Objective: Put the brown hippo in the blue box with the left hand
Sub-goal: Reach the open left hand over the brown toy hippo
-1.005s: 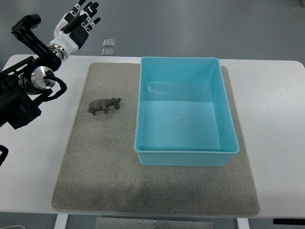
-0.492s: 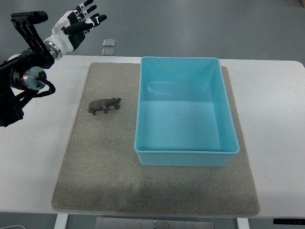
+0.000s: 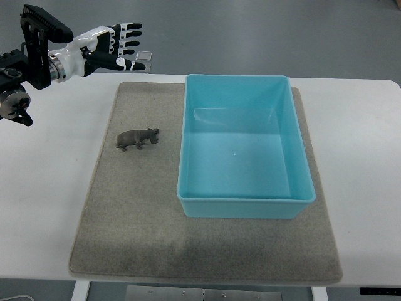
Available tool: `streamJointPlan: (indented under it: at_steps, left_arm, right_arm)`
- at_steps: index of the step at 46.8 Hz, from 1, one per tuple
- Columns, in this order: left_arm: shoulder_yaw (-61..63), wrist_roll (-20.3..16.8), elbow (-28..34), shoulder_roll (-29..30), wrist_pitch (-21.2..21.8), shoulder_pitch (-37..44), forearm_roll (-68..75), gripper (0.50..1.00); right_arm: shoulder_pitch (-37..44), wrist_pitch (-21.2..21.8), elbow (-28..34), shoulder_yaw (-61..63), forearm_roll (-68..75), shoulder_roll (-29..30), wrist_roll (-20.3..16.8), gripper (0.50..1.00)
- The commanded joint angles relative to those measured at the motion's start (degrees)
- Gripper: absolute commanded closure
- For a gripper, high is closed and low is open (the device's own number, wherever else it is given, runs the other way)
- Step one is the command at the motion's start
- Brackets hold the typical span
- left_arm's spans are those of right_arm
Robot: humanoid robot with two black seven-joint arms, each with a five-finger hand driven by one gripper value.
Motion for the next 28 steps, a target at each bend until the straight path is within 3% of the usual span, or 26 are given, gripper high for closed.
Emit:
streamJointPlan:
  at_steps: [1,14,21,28]
  left_arm:
    - [4.7,-0.06,-3.61,2.67,-0.37,-3.45,2.4,0.506]
    - [8.31,0.03,-11.61,6.89,-0.99,-6.71,14.33,0.506]
    - [8.22,-0.06,-12.93,7.33,0.59,-6.45,25.68,0.506]
    - [8.57,-0.06,-13.37,7.33,-0.11,-6.36,28.33,0.506]
  right_arm:
    - [0.01,0.0,0.0,-0.04,-0.02,0.0,0.0,0.564]
    - [0.01,0.0,0.0,-0.04,-0.02,0.0,0.0,0.564]
    - [0.0,0.0,0.0,-0.04,-0.02,0.0,0.0,0.564]
    - [0.01,0.0,0.0,-0.04,-0.02,0.0,0.0,0.564]
